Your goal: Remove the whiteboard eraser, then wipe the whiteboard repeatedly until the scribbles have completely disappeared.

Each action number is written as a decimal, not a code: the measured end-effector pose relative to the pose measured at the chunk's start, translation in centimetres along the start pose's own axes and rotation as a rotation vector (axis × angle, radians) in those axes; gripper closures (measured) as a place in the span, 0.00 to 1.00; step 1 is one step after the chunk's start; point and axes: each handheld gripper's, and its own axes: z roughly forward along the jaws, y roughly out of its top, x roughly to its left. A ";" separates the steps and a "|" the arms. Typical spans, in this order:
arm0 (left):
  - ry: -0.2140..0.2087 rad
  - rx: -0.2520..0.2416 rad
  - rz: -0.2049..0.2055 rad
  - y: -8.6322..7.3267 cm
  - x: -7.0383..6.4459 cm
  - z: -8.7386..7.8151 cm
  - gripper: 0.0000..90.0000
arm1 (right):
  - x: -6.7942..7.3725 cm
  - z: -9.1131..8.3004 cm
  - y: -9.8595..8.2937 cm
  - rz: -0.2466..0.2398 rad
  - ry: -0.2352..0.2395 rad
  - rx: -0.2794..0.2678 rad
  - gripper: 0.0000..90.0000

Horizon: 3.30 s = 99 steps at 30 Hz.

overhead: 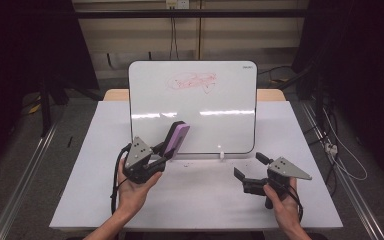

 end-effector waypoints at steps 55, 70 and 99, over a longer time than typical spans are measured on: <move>-0.111 -0.039 -0.129 0.4 -2.5 4.1 0.71 | 5.5 8.0 4.8 0.236 0.212 -0.290 0.24; -0.110 -0.046 -0.152 0.0 -2.4 4.5 0.71 | 6.5 9.1 3.7 0.333 0.198 -0.283 0.43; -0.010 0.076 -0.145 -1.4 0.8 2.4 0.12 | 3.8 8.8 5.5 0.151 0.032 -0.259 0.46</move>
